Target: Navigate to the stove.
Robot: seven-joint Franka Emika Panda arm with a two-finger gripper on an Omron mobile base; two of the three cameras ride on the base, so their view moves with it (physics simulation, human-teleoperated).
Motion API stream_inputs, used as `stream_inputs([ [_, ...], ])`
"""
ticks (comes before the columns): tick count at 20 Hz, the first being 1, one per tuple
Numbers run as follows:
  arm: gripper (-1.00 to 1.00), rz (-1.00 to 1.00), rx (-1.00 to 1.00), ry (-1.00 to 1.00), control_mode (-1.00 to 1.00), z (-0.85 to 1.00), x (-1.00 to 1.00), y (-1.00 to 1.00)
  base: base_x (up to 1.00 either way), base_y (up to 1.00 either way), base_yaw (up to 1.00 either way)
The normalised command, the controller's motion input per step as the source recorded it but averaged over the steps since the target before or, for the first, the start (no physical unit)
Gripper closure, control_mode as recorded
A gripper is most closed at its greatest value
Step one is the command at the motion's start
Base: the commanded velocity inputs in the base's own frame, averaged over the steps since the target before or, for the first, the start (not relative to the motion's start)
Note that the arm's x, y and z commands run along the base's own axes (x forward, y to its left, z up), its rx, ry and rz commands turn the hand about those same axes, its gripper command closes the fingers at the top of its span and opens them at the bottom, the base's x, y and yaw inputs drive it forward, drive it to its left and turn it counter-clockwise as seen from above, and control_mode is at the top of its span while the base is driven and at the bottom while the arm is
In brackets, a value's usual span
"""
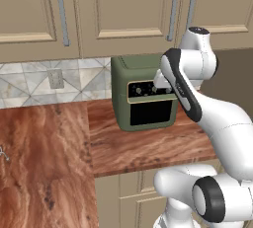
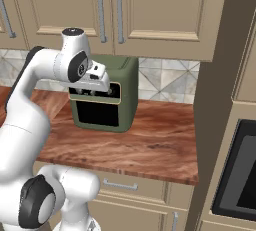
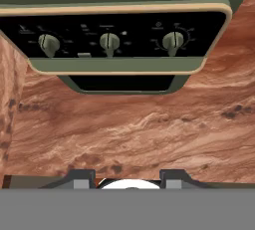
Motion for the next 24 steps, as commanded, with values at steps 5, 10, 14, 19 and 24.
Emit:
stream_inputs([
  [5,-1.00,0.00,0.00,0.00,-1.00,-0.04,0.00,0.00,0.00,0.00,0.00],
  [10,-1.00,0.00,0.00,0.00,-1.00,-0.08,0.00,0.00,0.00,0.00,0.00],
  [14,-1.00,0.00,0.00,0.00,-1.00,-0.09,0.00,0.00,0.00,0.00,0.00],
  [19,-1.00,0.00,0.00,0.00,-1.00,-0.03,-0.02,-0.02,0.00,0.00,0.00],
  [24,-1.00,0.00,0.00,-0.04,-1.00,-0.10,-0.62,-0.37,0.00,0.00,0.00],
])
